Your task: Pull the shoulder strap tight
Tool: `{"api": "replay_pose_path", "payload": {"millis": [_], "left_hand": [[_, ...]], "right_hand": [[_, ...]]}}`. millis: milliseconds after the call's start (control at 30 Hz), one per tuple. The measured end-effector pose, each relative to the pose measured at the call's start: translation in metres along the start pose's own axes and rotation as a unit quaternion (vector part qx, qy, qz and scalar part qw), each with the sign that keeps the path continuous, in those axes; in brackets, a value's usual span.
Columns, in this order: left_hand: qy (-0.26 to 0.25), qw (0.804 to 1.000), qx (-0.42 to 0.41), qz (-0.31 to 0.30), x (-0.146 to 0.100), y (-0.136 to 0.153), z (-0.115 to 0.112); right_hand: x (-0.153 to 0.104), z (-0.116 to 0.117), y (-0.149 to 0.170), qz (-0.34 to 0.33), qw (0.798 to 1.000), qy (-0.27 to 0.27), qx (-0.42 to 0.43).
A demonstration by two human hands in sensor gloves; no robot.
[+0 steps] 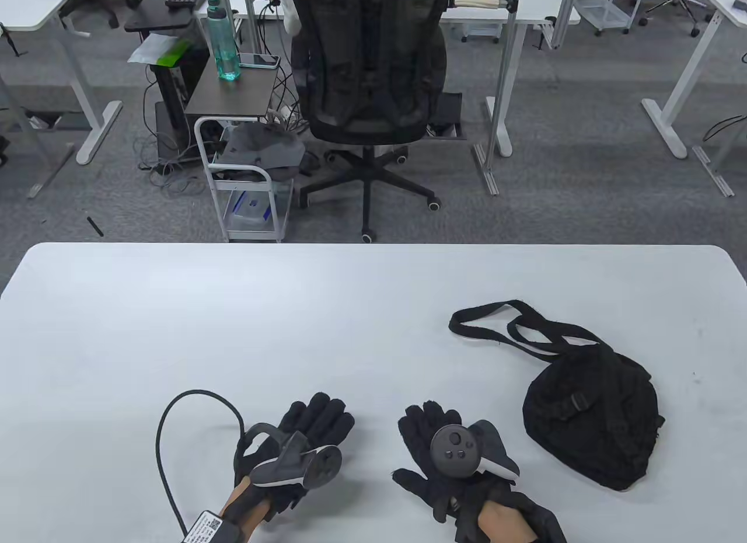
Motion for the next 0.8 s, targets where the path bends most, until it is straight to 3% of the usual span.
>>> {"api": "replay_pose_path", "payload": {"millis": [333, 467, 567, 700, 767, 800], "left_hand": [[-0.005, 1.0, -0.004, 0.013, -0.002, 0.008, 0.002], [0.002, 1.0, 0.0, 0.015, -0.002, 0.01, 0.001], [0.003, 1.0, 0.003, 0.018, -0.004, 0.011, 0.002], [-0.002, 1.0, 0.003, 0.027, -0.007, 0.015, 0.006], [-0.002, 1.0, 0.001, 0.03, -0.007, 0.016, 0.007], [0.002, 0.999, 0.0, 0.032, -0.008, 0.017, 0.006]], "right_hand": [[-0.007, -0.005, 0.006, 0.004, 1.0, 0.012, 0.014], [-0.011, -0.009, 0.013, -0.003, 1.0, -0.007, 0.028], [-0.022, -0.02, 0.02, 0.005, 0.999, 0.019, 0.038], [-0.064, -0.056, 0.043, 0.045, 0.992, 0.108, 0.053], [-0.096, -0.077, 0.057, 0.063, 0.976, 0.198, 0.058], [-0.119, -0.088, 0.069, 0.073, 0.959, 0.267, 0.067]]}}
Point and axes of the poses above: the tracker on the back of each hand, its own y axis roughly to the little-finger side, its own x axis roughly from the wrist to the fingertips, z = x × y, the point moved 1 cm from there along x, roughly from the wrist to the fingertips, and after that the axes turned 14 degrees about -y, right-handed, at the moved point
